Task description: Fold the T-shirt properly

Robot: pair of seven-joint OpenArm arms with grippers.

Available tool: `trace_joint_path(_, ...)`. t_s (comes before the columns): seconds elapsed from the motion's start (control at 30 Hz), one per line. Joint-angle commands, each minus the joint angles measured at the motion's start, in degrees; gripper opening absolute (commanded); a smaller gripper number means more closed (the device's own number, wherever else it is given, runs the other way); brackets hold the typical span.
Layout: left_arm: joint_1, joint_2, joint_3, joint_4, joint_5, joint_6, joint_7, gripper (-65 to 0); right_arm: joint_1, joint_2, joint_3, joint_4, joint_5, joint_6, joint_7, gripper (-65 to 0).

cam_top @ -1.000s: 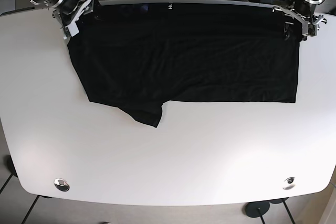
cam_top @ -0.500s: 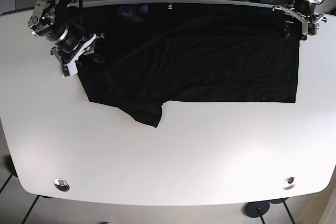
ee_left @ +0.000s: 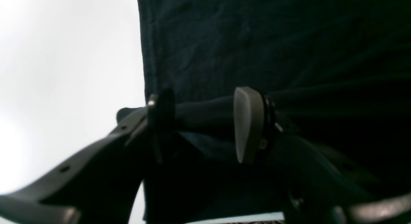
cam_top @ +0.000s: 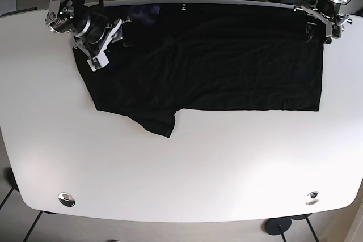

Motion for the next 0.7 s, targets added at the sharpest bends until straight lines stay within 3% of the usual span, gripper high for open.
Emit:
trace_joint_path(0.03,0.39,-0.71,-0.42,0.95,-0.75,-0.01,-1.43,-37.1,3.41,-0.96,-1.18,-1.64,1.31,0.01,1.09,-35.4)
trace_joint_path(0.17,0.39,-0.89,-0.50,1.12,-0.75,-0.01,-1.43,-37.1,11.58,-2.28,-1.09,-11.75,1.31,0.01,1.26,-35.4)
trace_joint_path(0.27,0.39,-0.98,-0.50,1.04,-0.75,-0.01,-1.43,-37.1,14.39,-2.02,-0.83,-12.98,1.48,0.01,1.26,-35.4)
trace_joint_path(0.5,-1.28,-1.07,-0.68,1.30,-1.11,-0.01,-1.43,-37.1,17.56,2.29,7.52,-8.24,0.87,-0.08,1.26,-34.6)
trace_joint_path(0.7,-4.97,-1.07,-0.33,1.30,-1.19,-0.01,-1.43,-36.7,27.14,4.40,7.61,-19.58,-8.63,0.45,3.02,-34.2)
